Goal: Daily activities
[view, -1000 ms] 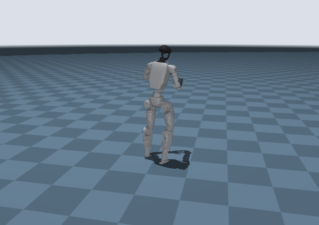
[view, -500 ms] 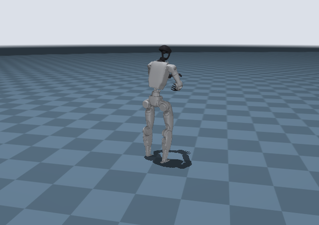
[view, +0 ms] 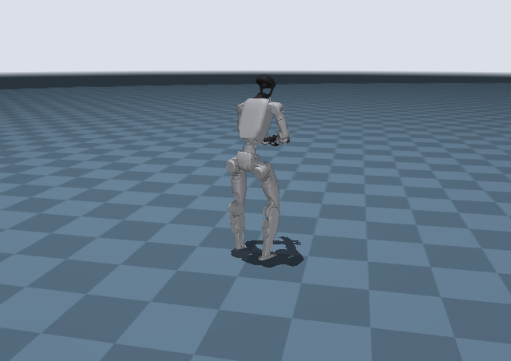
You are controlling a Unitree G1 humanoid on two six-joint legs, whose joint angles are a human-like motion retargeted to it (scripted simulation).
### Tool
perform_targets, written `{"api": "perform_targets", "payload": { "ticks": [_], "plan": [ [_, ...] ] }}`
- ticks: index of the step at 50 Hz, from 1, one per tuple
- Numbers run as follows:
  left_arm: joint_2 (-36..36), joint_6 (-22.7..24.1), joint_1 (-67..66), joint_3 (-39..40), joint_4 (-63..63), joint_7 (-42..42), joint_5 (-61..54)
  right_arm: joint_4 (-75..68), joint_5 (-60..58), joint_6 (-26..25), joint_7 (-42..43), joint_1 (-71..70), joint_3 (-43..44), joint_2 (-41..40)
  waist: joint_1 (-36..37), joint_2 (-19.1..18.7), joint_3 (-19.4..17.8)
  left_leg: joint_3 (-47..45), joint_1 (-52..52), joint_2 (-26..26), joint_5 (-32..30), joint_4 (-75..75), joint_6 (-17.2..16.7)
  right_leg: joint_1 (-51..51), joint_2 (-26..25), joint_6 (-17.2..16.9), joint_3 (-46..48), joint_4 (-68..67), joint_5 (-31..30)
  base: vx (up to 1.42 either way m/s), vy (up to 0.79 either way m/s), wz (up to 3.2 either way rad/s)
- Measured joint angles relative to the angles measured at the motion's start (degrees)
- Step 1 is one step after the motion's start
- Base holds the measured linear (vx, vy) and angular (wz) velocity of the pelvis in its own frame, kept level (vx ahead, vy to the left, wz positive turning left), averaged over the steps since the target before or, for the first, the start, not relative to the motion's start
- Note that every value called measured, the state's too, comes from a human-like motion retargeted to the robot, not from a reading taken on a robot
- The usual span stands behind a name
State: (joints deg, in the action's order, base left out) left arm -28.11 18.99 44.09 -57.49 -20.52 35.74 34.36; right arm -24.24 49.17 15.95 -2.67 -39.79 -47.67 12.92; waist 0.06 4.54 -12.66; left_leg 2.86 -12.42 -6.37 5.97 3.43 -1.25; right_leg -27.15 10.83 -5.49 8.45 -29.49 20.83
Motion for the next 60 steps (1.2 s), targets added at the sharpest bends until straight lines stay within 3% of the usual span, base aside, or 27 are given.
{"api": "perform_targets", "payload": {
  "ticks": [8,17,23,25,31,40,48,60],
  "plan": [
    [-4.19,0.16,-18.26,12.72,10.49,3.92,-4.88,-5.95,-0.26,2.62,7.33,3.82,6.92,-1.83,3.85,-0.87,-0.73,1.94,0.63,0.00,1.93,-0.98,0.92,2.96,-0.34,0.24,1.36,3.05,1.18,0.08,-0.02,0.06],
    [-6.44,0.63,-35.96,14.29,10.21,0.41,-4.01,-9.63,2.95,4.76,9.80,11.95,10.10,-6.21,6.53,-1.95,-0.61,4.77,2.42,-1.25,0.09,-0.49,2.37,4.17,1.66,1.04,2.68,0.71,2.69,0.05,-0.02,0.09],
    [-9.18,0.70,-38.43,16.00,8.88,-1.13,-4.58,-9.75,4.02,5.58,10.54,11.63,12.25,-6.42,7.32,-3.37,-1.01,6.57,3.35,-0.41,1.46,-1.09,2.71,8.24,0.09,1.35,4.30,6.20,2.14,0.04,-0.02,0.03],
    [-7.30,0.48,-41.18,15.36,8.09,-1.14,-3.93,-10.40,3.07,6.03,10.91,14.14,12.25,-7.49,7.71,-3.45,-0.61,6.46,3.70,-1.45,-0.70,-0.54,3.21,6.61,2.02,1.30,4.16,2.25,2.62,-0.04,0.00,0.03],
    [-7.71,-0.46,-40.82,17.55,5.67,-1.42,-4.94,-10.87,0.25,5.29,11.82,12.70,13.50,-6.73,8.19,-4.46,-0.34,7.80,4.23,-0.79,0.96,-1.10,3.43,9.95,0.48,1.38,5.47,7.49,2.39,0.03,-0.01,0.00],
    [-4.38,-2.55,-44.13,17.16,1.62,-1.53,-3.47,-13.02,-6.61,2.83,12.24,16.39,12.34,-7.74,9.15,-4.91,1.09,6.92,5.39,-1.68,-1.15,-0.84,4.75,9.51,2.10,0.88,5.23,5.05,2.83,0.02,-0.02,-0.13],
    [-7.78,-3.14,-41.54,16.57,2.09,-4.46,-1.50,-13.92,-9.54,-0.89,8.70,16.96,10.04,-7.67,8.90,-4.03,2.41,4.30,7.68,-0.72,1.77,-1.89,5.87,13.17,-0.53,0.22,2.96,11.24,2.37,0.08,-0.04,-0.57],
    [-16.59,-3.51,-36.36,12.27,11.83,-8.65,7.82,-10.12,-19.49,-6.61,0.88,21.42,4.02,-5.69,5.32,-0.09,6.91,-9.88,13.53,-1.31,3.67,-2.02,9.17,13.03,-3.74,-5.51,-10.23,15.74,-1.15,-0.01,-0.01,-1.67]
  ]
}}
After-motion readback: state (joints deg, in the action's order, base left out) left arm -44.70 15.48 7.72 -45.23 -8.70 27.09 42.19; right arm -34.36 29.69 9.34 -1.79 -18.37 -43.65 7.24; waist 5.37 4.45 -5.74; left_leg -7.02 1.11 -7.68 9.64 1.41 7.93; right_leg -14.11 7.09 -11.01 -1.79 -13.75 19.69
